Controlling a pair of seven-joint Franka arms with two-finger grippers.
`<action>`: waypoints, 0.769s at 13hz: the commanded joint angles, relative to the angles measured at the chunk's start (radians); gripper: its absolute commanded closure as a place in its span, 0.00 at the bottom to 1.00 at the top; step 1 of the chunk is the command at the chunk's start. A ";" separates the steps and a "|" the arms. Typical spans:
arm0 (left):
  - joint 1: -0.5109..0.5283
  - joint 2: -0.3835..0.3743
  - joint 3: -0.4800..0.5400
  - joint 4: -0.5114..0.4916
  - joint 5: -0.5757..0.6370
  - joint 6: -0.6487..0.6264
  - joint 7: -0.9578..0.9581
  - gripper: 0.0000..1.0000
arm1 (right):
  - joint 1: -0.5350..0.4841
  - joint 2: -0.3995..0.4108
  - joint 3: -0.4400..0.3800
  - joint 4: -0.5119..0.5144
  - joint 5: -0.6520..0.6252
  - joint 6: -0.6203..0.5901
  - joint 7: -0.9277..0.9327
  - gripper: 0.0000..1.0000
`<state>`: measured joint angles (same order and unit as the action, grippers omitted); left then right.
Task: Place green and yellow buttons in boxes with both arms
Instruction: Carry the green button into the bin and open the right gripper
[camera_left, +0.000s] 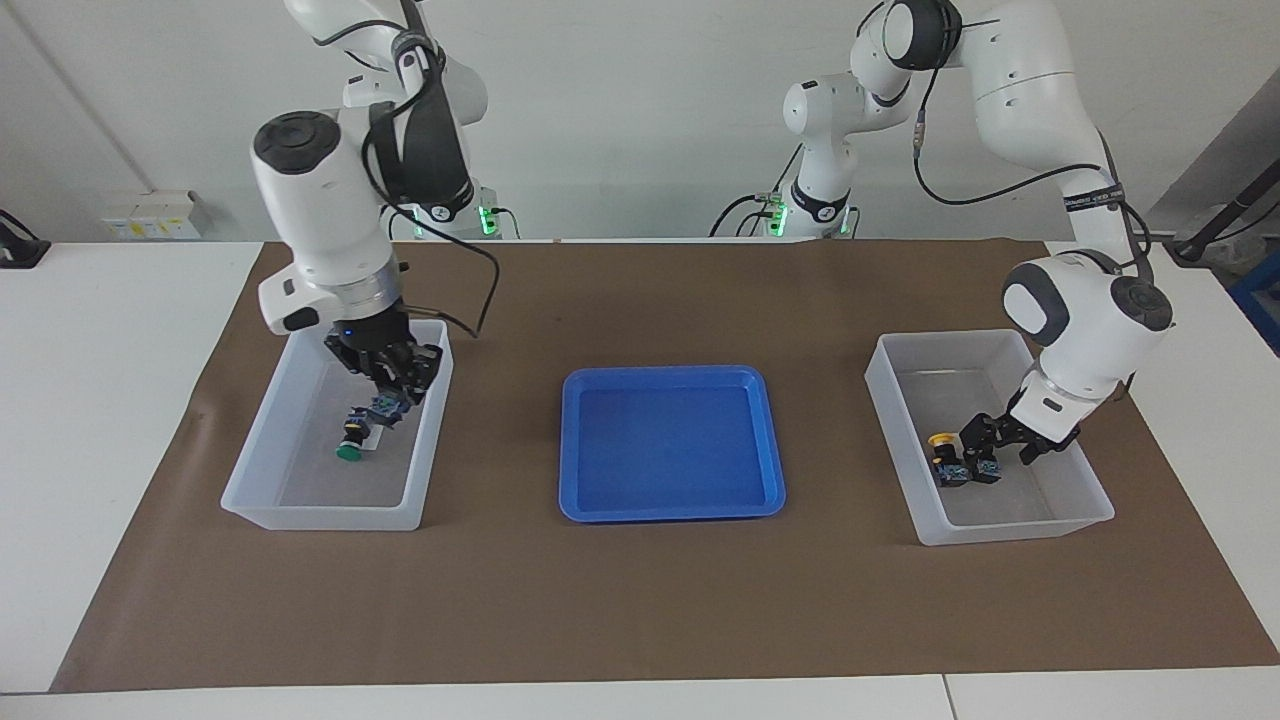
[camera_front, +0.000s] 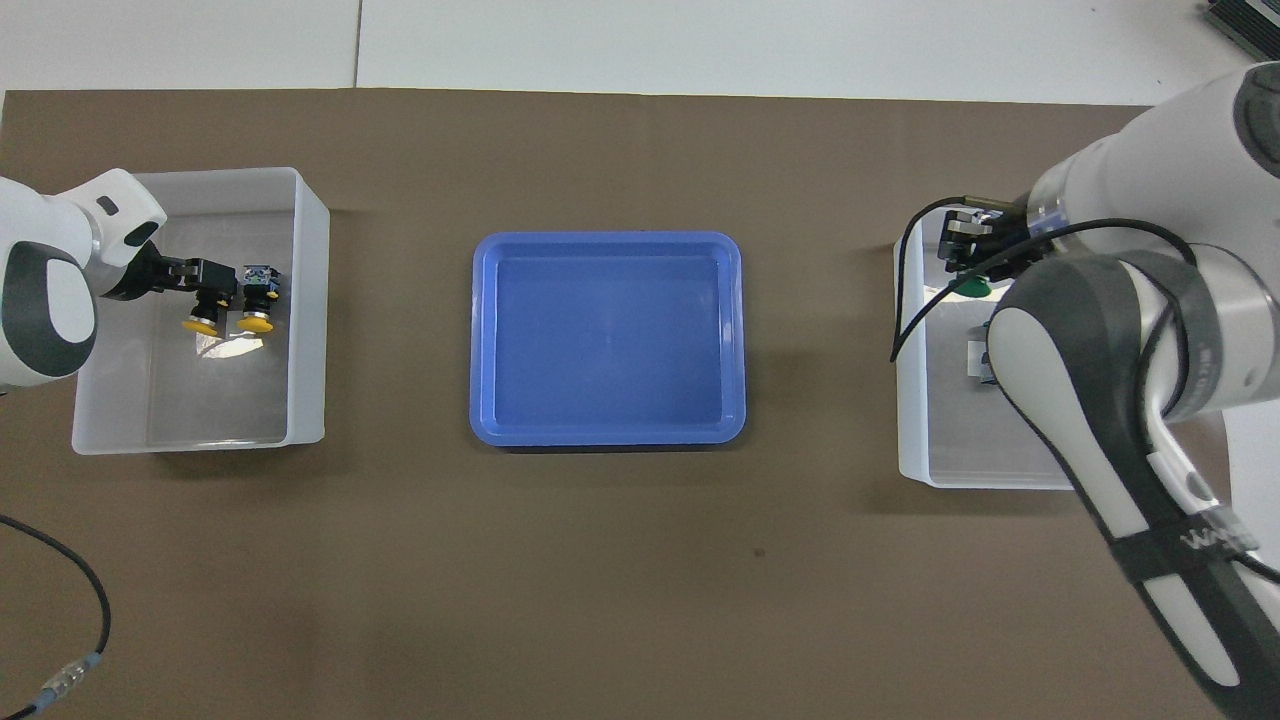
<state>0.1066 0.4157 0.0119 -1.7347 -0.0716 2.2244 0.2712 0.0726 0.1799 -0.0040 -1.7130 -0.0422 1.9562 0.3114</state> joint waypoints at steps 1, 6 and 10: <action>-0.016 -0.009 0.011 0.150 -0.008 -0.206 0.006 0.03 | -0.094 -0.075 0.015 -0.243 0.016 0.180 -0.183 1.00; -0.068 -0.020 0.014 0.388 0.019 -0.589 -0.110 0.03 | -0.139 -0.077 0.016 -0.422 0.065 0.383 -0.216 0.99; -0.139 -0.073 0.013 0.428 0.059 -0.751 -0.181 0.03 | -0.125 -0.054 0.016 -0.471 0.100 0.469 -0.216 0.51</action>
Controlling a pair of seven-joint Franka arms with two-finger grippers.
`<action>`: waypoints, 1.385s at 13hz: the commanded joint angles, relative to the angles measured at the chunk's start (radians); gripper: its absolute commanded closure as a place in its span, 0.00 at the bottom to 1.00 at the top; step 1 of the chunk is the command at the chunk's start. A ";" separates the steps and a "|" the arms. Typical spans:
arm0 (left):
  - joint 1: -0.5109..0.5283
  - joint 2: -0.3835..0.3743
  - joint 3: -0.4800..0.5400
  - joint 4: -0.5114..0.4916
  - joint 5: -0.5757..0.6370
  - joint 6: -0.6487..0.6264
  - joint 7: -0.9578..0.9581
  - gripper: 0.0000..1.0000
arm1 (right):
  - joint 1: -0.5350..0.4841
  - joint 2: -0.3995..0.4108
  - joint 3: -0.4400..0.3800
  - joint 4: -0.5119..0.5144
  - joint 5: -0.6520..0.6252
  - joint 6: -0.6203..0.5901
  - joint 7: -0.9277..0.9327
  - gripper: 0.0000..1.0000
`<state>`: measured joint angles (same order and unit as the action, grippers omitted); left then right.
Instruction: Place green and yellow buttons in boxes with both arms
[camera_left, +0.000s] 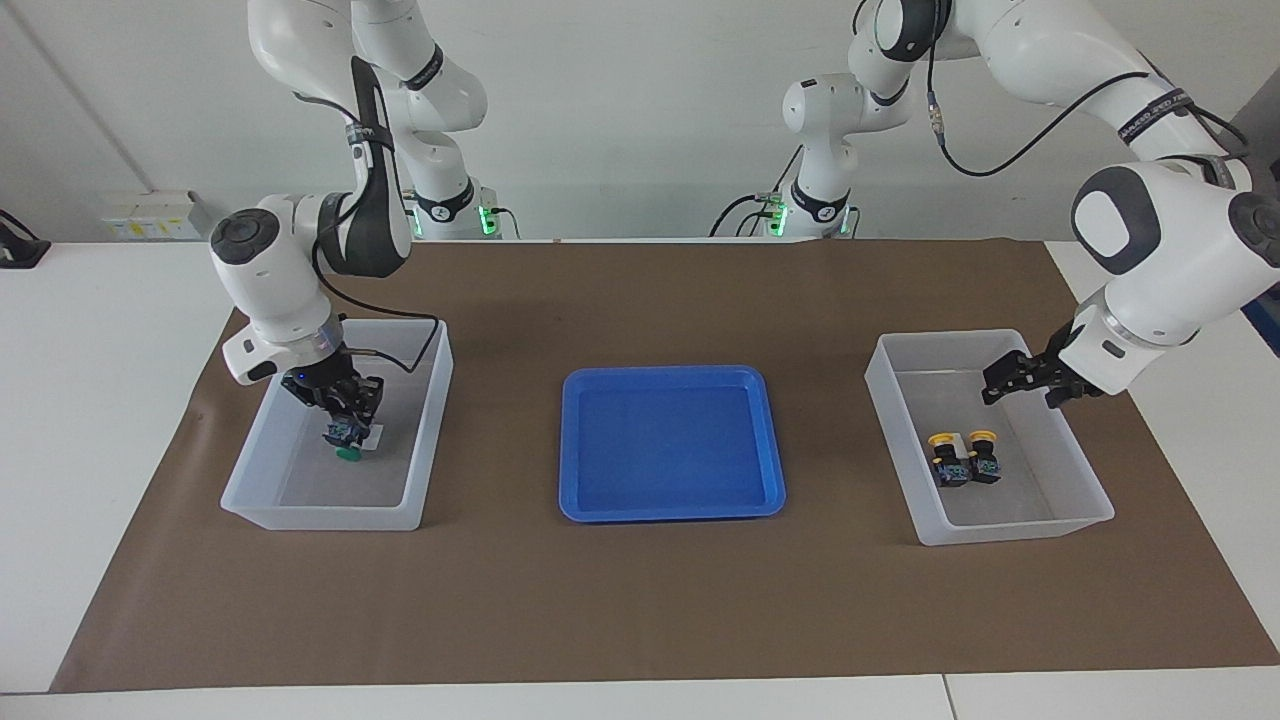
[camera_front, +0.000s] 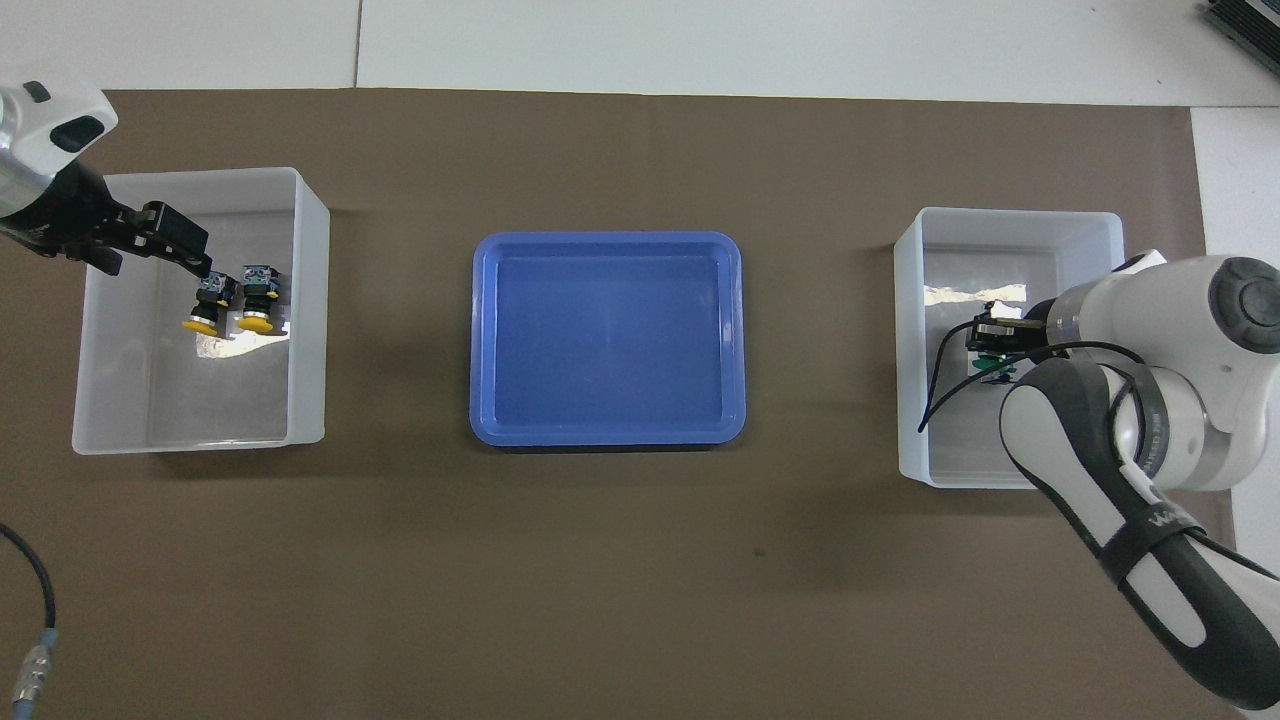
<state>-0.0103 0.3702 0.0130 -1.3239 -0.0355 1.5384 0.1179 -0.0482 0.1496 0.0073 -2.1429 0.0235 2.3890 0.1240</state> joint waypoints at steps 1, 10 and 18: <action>-0.022 -0.069 0.002 0.015 0.028 -0.081 -0.027 0.03 | -0.004 -0.024 0.005 -0.040 0.033 0.036 -0.029 0.12; -0.049 -0.411 -0.002 -0.434 0.037 0.083 -0.040 0.01 | 0.011 -0.143 0.007 0.230 -0.039 -0.314 -0.021 0.00; -0.112 -0.415 -0.002 -0.425 0.040 0.135 -0.169 0.00 | 0.002 -0.185 0.005 0.575 -0.065 -0.815 -0.033 0.00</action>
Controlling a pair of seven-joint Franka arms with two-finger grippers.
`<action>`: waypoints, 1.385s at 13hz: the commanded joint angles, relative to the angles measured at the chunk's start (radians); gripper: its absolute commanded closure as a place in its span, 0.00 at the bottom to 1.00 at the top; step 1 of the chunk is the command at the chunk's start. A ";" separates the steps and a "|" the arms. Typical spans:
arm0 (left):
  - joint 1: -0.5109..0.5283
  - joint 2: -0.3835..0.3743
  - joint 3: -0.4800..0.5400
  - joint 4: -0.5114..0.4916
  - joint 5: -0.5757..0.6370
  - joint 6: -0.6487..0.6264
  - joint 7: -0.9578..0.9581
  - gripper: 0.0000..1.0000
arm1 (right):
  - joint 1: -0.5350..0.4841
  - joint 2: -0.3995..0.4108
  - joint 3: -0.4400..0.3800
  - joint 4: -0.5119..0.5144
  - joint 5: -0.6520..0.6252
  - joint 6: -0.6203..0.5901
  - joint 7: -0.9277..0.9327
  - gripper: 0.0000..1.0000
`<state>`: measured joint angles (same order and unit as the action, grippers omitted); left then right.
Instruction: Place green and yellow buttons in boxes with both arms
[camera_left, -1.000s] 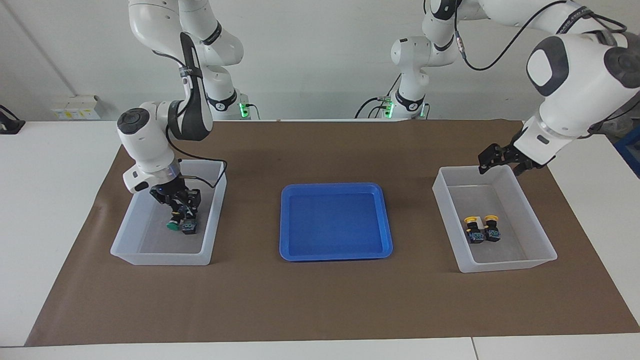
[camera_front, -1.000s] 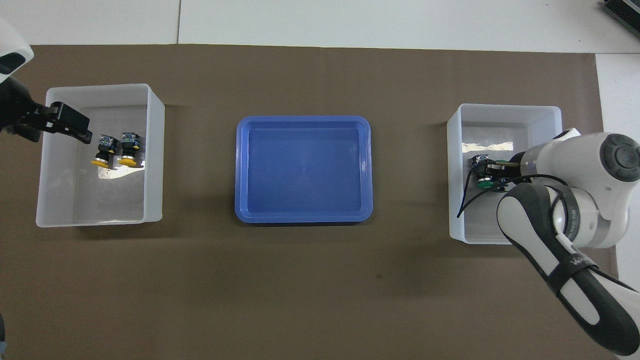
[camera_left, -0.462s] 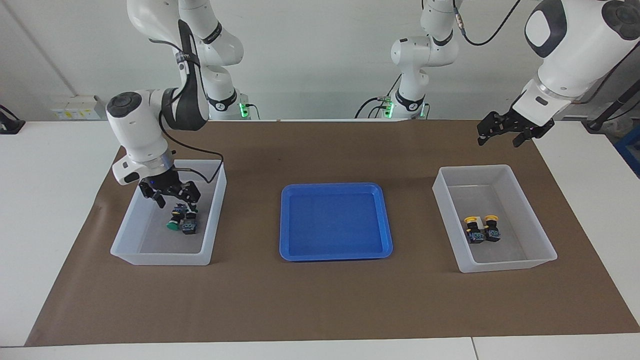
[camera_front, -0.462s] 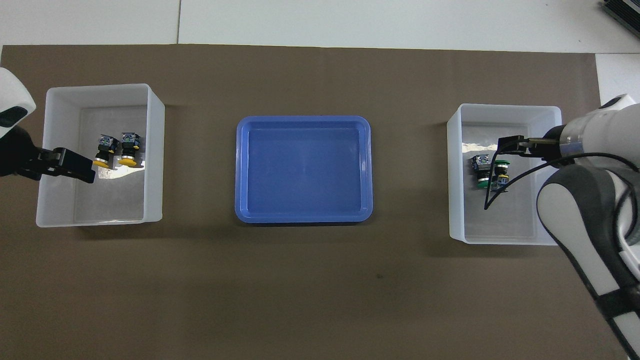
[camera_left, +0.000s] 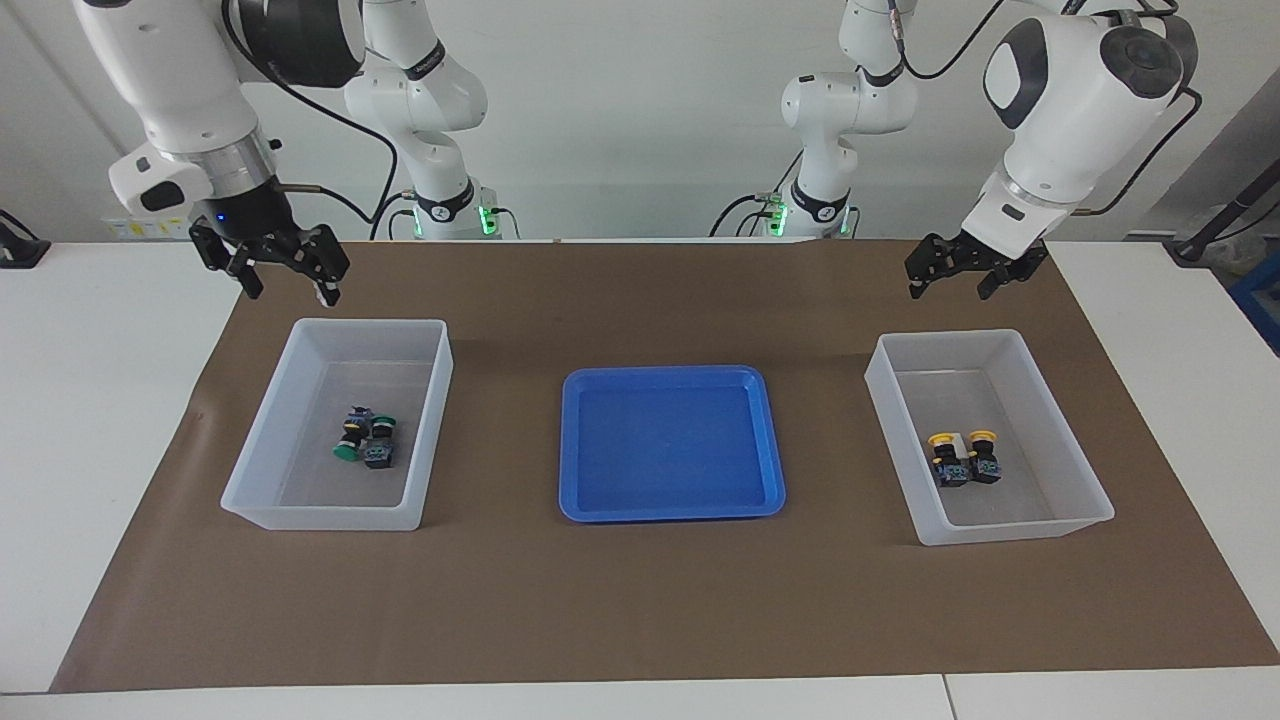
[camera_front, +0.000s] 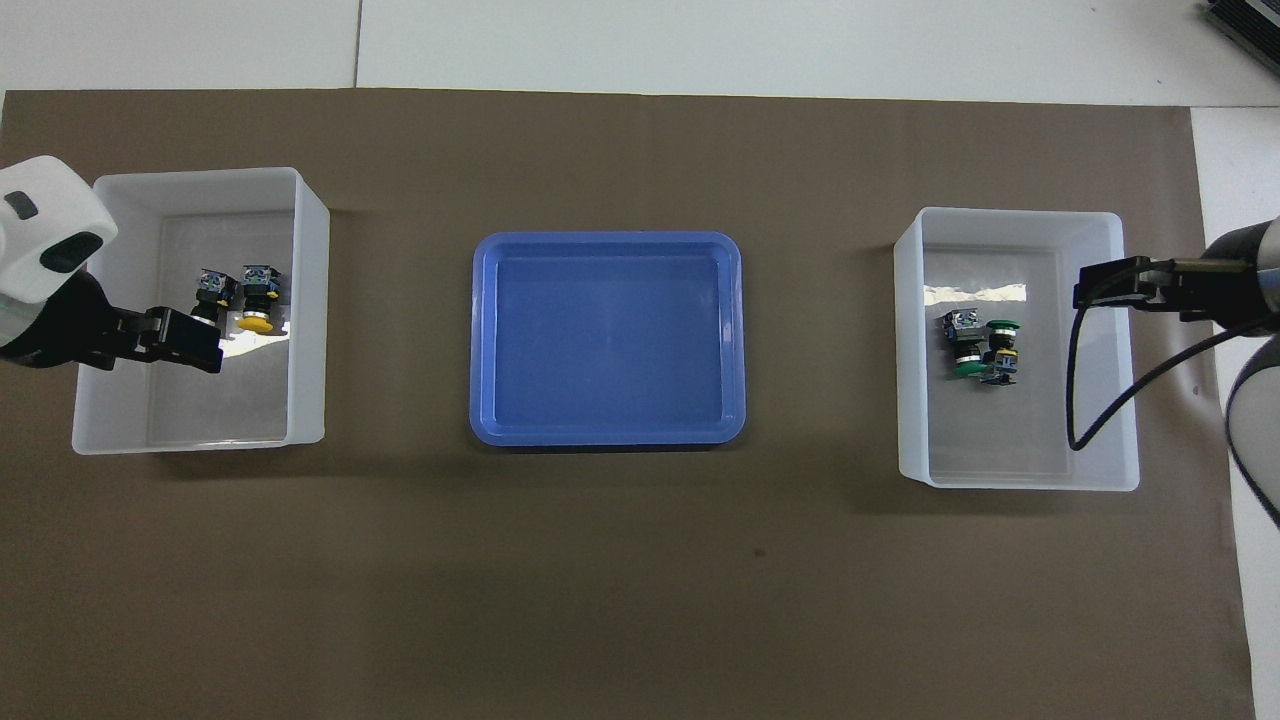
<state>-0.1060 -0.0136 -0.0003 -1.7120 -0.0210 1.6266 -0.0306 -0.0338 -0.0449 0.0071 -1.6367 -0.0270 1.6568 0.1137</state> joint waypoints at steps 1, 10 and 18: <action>-0.018 -0.031 0.011 -0.029 0.026 0.061 -0.020 0.00 | -0.014 0.005 0.002 0.077 -0.013 -0.109 -0.023 0.00; 0.035 -0.052 0.025 0.012 0.023 0.090 0.003 0.00 | 0.069 -0.012 -0.110 0.052 0.002 -0.135 -0.045 0.00; 0.025 -0.051 0.020 0.034 0.024 0.093 -0.005 0.00 | 0.078 -0.038 -0.107 0.009 0.001 -0.135 -0.054 0.00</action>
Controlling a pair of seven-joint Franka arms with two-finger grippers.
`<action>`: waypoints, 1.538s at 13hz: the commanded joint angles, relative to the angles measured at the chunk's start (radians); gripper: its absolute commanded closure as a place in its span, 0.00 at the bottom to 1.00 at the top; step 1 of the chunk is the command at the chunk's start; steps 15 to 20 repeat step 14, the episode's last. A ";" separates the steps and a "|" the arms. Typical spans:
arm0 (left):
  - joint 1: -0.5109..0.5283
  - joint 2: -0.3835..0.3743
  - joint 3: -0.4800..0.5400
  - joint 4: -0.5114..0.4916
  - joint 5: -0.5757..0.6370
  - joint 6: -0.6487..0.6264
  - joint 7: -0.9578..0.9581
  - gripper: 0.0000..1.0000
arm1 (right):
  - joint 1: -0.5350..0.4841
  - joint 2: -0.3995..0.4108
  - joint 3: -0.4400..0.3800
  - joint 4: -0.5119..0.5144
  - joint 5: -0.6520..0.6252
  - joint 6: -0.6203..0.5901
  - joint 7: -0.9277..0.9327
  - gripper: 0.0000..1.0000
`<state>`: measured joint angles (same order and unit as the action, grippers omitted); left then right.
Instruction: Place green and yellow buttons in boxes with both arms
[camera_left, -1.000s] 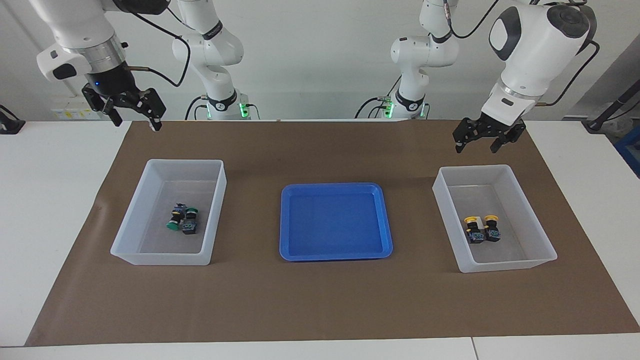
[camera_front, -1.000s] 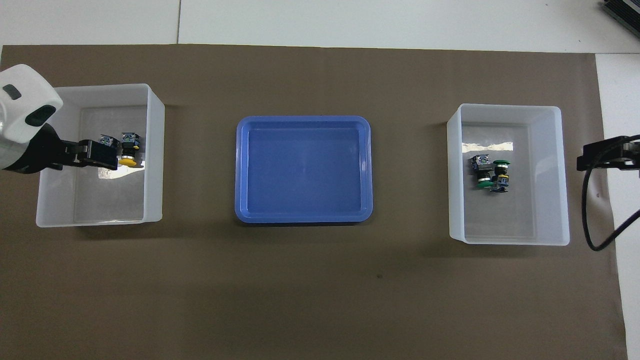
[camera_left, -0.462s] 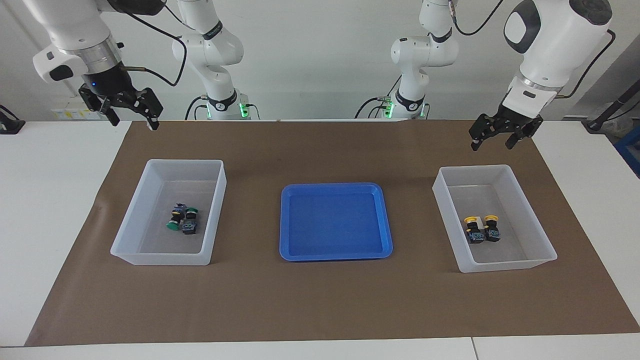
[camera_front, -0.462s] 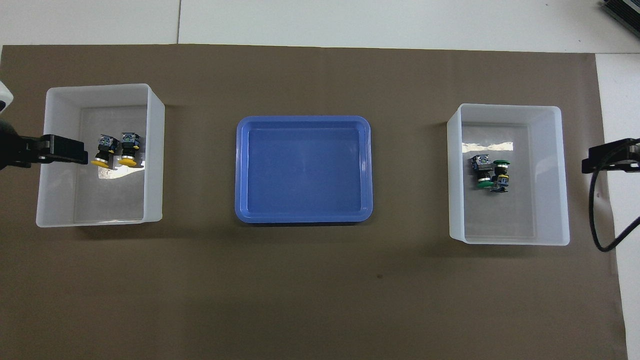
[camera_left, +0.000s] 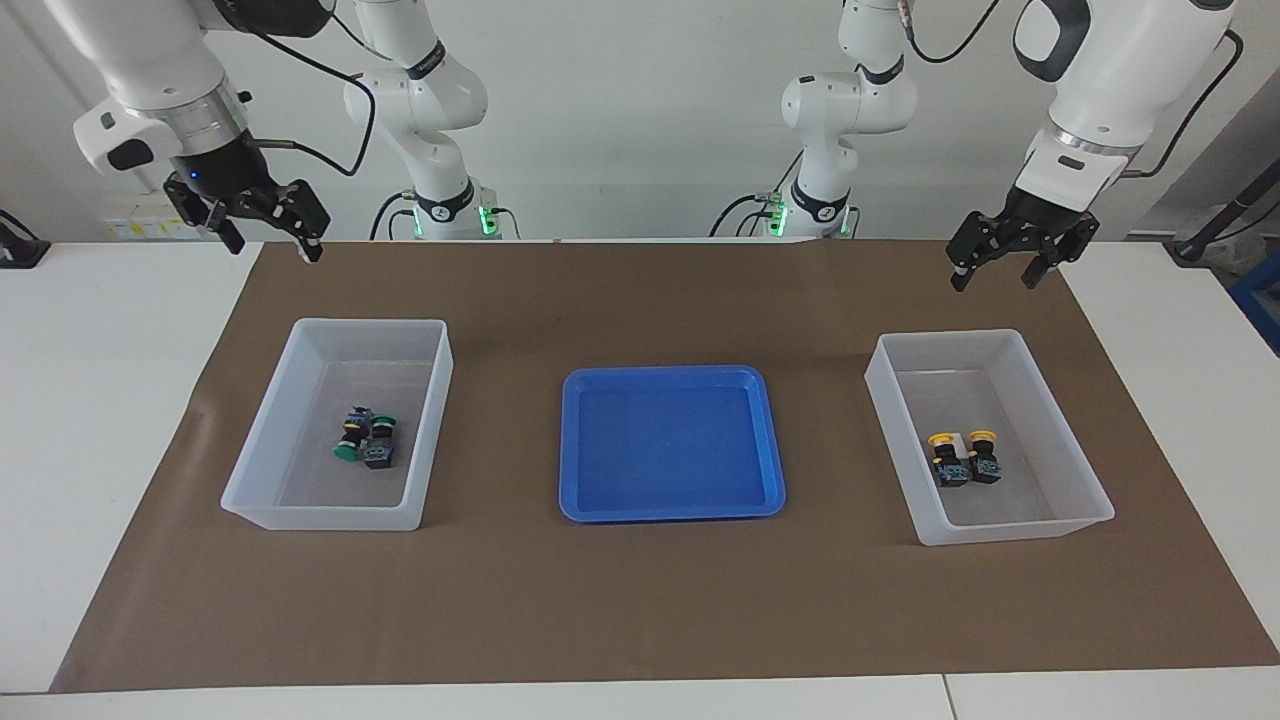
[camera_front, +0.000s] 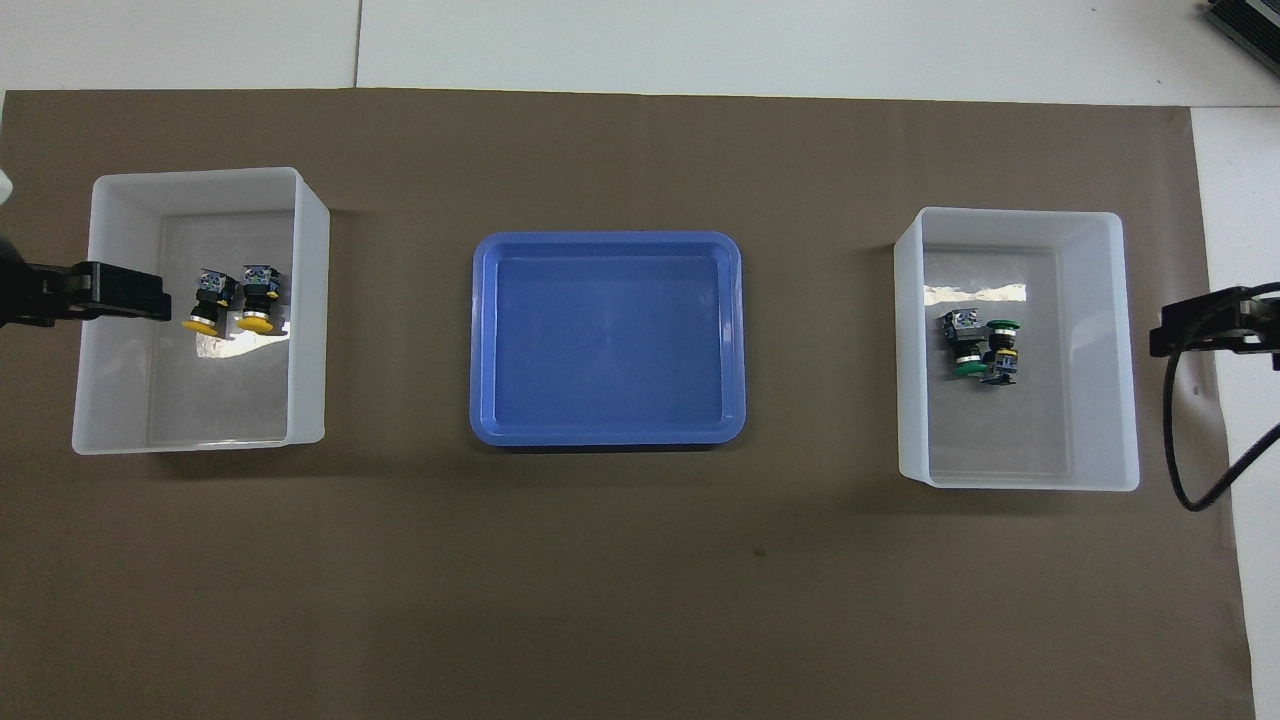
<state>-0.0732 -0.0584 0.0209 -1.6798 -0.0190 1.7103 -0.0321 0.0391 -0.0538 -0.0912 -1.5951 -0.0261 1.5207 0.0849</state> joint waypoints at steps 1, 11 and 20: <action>-0.008 -0.006 -0.001 0.002 0.022 0.009 -0.008 0.00 | 0.005 -0.034 -0.009 -0.045 -0.002 0.001 -0.033 0.00; -0.002 -0.008 -0.002 -0.001 0.022 0.009 0.003 0.00 | 0.005 -0.037 -0.009 -0.049 -0.014 0.015 -0.051 0.00; 0.001 -0.008 -0.002 -0.003 0.022 0.009 0.006 0.00 | 0.005 -0.037 -0.009 -0.048 -0.014 0.012 -0.051 0.00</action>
